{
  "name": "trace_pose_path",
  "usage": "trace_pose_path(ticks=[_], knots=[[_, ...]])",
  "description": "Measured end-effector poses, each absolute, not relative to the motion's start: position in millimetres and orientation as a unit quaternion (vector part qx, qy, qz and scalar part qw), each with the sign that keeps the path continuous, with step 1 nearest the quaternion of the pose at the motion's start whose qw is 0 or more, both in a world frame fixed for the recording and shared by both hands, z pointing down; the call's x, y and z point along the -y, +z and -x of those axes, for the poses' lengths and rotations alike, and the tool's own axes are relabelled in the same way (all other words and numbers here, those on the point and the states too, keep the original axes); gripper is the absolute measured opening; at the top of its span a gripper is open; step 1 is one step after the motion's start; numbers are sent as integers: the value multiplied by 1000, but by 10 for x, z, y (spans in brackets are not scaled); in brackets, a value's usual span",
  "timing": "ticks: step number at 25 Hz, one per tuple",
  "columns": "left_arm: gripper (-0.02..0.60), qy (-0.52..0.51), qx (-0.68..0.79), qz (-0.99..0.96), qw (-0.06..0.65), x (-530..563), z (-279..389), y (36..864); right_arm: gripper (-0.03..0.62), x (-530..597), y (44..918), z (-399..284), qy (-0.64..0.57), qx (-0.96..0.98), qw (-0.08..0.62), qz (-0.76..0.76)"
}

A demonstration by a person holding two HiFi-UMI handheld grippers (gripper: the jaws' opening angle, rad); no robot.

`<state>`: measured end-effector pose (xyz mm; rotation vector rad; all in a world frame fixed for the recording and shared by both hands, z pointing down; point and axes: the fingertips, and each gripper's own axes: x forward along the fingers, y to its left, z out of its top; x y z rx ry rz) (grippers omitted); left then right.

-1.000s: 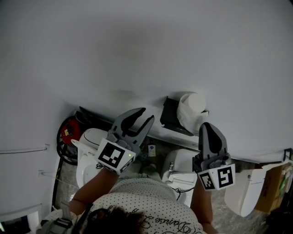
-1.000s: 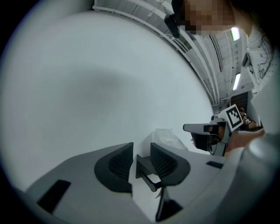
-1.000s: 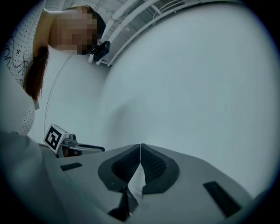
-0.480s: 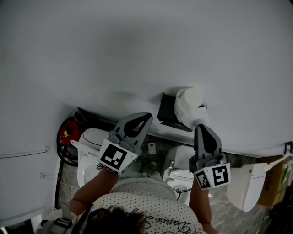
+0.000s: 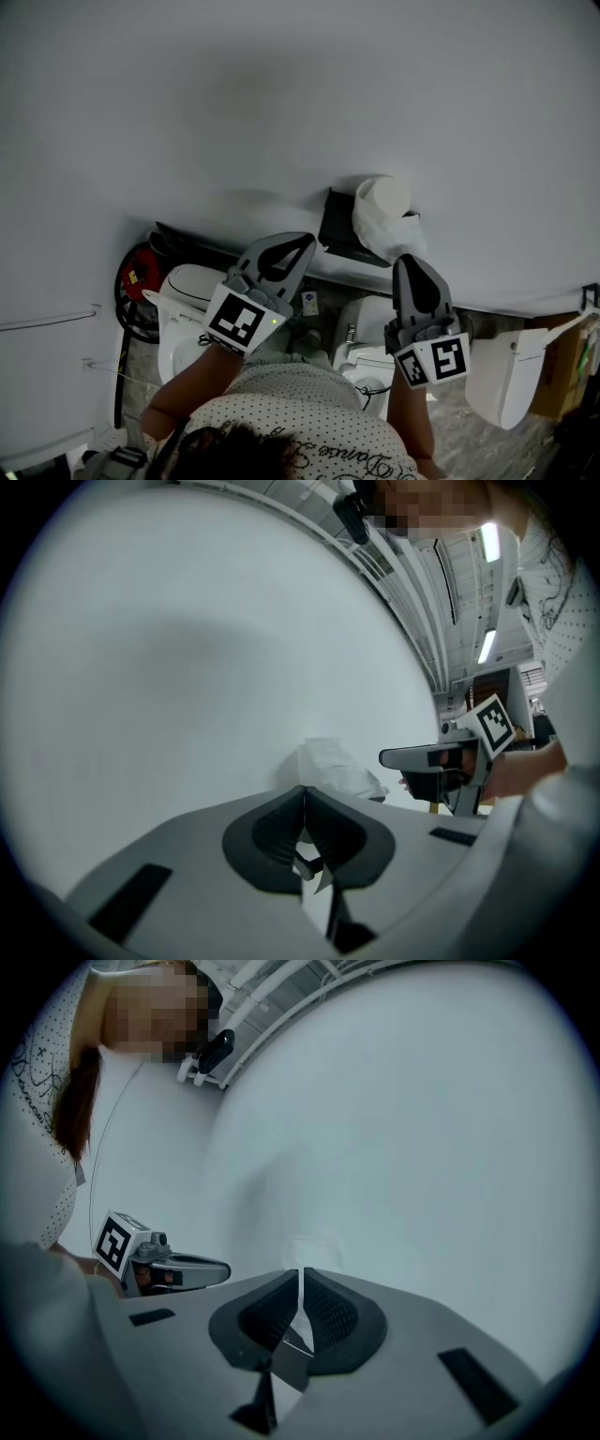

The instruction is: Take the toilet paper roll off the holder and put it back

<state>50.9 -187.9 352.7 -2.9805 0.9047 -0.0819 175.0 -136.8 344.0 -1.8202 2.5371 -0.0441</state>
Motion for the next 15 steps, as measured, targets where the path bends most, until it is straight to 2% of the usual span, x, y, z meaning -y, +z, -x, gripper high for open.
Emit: trace_pose_path(ticks=[15], knots=[[5, -29, -283, 959, 10, 1887, -554, 3543, 40, 1384, 3398, -1783, -17, -811, 24, 584]])
